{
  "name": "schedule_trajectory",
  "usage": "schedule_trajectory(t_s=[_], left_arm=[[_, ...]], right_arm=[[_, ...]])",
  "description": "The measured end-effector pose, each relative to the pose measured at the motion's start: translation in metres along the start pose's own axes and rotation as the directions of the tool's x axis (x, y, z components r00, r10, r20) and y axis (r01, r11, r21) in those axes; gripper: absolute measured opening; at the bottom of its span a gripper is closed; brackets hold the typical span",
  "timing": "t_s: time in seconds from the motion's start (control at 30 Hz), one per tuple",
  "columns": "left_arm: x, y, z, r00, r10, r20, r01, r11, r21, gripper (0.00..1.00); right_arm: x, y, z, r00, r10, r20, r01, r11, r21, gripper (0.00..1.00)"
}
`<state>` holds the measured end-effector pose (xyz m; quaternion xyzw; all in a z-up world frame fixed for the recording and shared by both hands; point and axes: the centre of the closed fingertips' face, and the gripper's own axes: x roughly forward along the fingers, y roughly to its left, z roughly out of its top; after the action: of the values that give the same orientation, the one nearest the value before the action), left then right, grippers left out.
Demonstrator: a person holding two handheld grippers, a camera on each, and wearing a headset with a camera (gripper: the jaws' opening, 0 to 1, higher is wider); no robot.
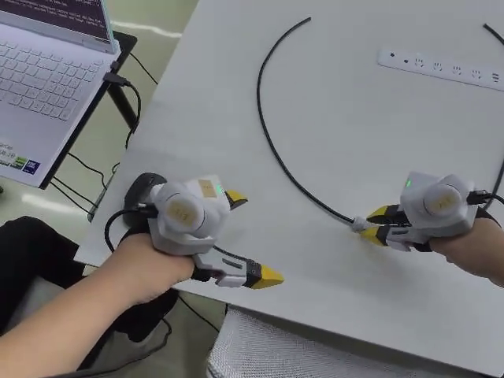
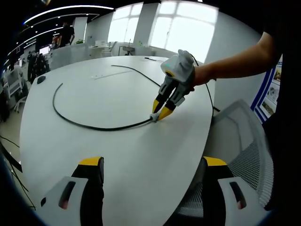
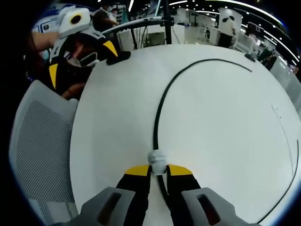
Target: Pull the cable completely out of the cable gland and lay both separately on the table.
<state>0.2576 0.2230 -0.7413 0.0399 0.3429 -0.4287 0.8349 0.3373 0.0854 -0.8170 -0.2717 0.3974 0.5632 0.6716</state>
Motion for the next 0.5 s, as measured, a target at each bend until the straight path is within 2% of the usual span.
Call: schedule_trajectory(t_s=[0.23, 0.33, 0.5], left_arm=[[0.005, -0.005, 0.002, 1.0, -0.005, -0.002, 0.005, 1.0, 0.0, 0.84], [0.007, -0.011, 0.005, 1.0, -0.008, 0.002, 0.008, 1.0, -0.001, 0.82], [0.012, -0.02, 0.012, 0.9999, -0.011, 0.007, 0.011, 1.0, -0.006, 0.79]], right_arm=[[-0.002, -0.001, -0.002, 0.9999, -0.002, -0.01, 0.002, 1.0, -0.006, 0.08], [-0.007, -0.001, -0.002, 1.0, -0.001, -0.006, 0.001, 1.0, 0.008, 0.07], [-0.021, 0.009, 0.004, 0.9995, 0.026, 0.02, -0.026, 1.0, 0.015, 0.07]])
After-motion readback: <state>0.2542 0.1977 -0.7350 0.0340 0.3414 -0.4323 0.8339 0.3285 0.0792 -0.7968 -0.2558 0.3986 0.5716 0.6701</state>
